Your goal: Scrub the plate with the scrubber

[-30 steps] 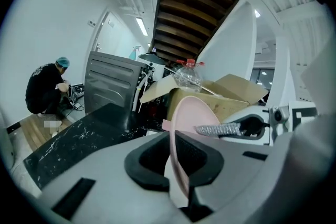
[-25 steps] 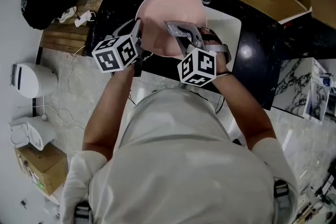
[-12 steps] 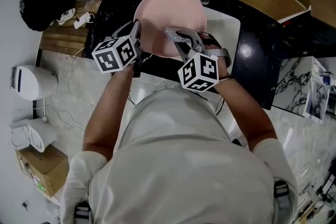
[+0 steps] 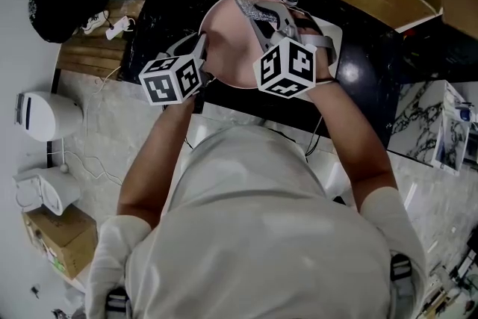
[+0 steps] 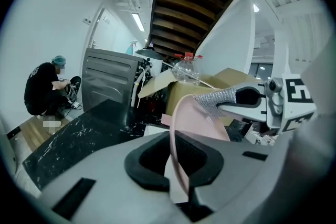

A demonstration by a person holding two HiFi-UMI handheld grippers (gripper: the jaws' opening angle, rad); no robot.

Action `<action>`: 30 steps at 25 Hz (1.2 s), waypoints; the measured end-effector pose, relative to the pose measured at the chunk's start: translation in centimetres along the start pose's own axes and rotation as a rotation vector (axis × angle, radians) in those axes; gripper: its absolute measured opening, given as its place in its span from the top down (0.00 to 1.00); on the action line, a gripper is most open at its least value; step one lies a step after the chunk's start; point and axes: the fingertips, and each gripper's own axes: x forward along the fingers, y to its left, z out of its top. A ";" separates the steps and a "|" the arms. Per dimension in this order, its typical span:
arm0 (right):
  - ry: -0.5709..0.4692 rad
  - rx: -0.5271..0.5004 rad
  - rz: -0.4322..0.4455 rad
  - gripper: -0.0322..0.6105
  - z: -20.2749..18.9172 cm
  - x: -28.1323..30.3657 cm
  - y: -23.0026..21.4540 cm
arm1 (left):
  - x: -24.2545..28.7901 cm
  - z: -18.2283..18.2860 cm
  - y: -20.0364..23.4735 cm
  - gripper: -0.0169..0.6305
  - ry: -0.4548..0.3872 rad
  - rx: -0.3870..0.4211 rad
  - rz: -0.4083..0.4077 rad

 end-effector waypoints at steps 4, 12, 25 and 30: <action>0.031 0.017 0.024 0.83 -1.0 0.3 0.5 | -0.2 0.1 -0.2 0.94 -0.005 0.004 -0.002; 0.069 0.107 0.105 0.83 -3.5 -0.7 4.6 | -0.3 0.8 1.0 0.93 -0.023 -0.040 0.014; 0.047 0.185 0.247 0.83 -3.9 -3.7 11.6 | 0.8 0.9 0.5 0.93 -0.005 -0.024 -0.009; -0.004 0.164 0.144 0.83 -2.4 -4.0 6.7 | 0.8 0.7 0.1 0.95 0.003 -0.014 -0.017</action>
